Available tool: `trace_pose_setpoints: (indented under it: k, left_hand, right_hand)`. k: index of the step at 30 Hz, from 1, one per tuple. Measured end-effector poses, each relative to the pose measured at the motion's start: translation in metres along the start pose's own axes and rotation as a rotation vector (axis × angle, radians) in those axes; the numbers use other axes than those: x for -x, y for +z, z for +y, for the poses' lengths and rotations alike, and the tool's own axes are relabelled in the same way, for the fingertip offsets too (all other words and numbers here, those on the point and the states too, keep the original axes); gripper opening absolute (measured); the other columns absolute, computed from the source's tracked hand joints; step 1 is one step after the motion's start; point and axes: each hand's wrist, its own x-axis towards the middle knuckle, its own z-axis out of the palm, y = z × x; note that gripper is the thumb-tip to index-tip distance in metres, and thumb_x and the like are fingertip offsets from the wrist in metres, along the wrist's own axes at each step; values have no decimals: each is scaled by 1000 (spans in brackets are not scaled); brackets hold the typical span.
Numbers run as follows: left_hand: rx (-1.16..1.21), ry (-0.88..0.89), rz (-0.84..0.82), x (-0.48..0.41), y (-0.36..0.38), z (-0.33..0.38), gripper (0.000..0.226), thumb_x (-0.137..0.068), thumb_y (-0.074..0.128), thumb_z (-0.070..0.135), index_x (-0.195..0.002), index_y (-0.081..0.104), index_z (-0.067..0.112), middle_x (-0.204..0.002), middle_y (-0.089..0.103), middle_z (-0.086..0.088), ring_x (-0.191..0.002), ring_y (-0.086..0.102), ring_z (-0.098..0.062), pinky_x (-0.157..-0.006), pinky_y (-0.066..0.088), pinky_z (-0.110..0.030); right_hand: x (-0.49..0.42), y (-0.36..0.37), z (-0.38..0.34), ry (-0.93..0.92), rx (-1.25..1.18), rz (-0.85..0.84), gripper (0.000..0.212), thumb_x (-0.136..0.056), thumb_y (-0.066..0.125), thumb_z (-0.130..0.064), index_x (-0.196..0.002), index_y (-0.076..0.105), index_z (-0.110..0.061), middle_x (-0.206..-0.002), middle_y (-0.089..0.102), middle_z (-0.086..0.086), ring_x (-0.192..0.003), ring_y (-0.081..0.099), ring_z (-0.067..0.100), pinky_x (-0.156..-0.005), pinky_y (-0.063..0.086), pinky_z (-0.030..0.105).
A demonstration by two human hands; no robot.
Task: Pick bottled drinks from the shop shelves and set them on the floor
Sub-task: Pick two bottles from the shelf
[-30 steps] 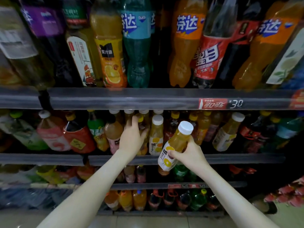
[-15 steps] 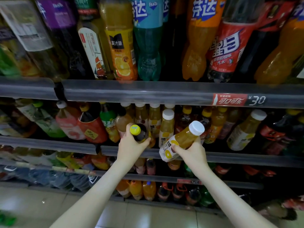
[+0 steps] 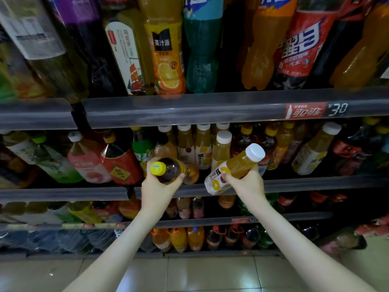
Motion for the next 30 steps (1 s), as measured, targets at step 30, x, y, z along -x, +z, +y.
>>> trace_pose_setpoints:
  k: [30]
  left_hand:
    - [-33, -78, -13, 18, -71, 7, 52, -61, 82, 51, -98, 45, 51, -87, 52, 52, -82, 51, 27, -59, 38, 2]
  right_hand:
    - [-10, 70, -36, -415, 684, -15, 65, -81, 70, -39, -130, 41, -8, -124, 54, 11, -120, 43, 30, -95, 24, 40]
